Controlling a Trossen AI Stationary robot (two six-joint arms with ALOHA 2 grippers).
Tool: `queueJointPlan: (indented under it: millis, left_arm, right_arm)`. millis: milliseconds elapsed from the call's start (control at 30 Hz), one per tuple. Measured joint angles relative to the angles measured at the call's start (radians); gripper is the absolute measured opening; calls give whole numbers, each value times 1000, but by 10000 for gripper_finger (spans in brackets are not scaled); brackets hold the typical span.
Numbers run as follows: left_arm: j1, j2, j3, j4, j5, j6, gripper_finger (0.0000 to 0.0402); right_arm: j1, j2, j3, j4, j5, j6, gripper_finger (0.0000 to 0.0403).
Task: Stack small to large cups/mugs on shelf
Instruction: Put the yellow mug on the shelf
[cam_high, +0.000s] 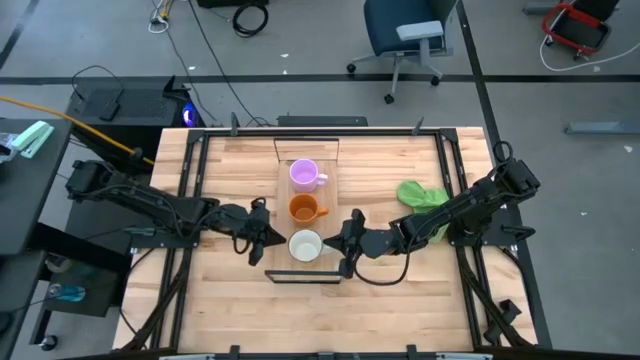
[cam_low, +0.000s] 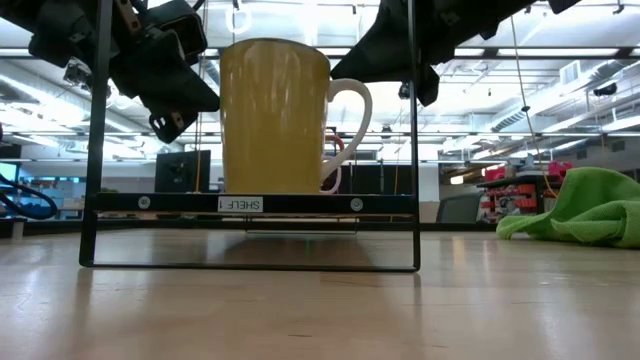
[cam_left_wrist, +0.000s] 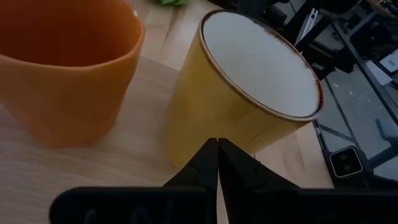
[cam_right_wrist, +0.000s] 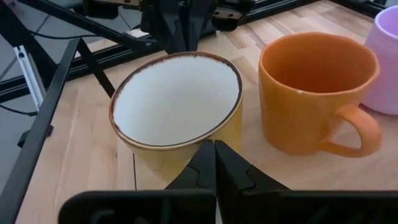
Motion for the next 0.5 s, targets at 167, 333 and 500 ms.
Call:
queueJointPlan:
  millis: [167, 333, 500]
  left_arm:
    - [0, 0, 0, 0, 3, 0, 15]
    - [0, 0, 0, 6, 27, 0, 13]
    - [-3, 0, 0, 5, 37, 0, 18]
  right_arm:
    - [-5, 0, 0, 7, -15, -7, 0]
    - [-15, 0, 0, 10, -30, -12, 0]
    - [-26, 0, 0, 15, -35, -29, 0]
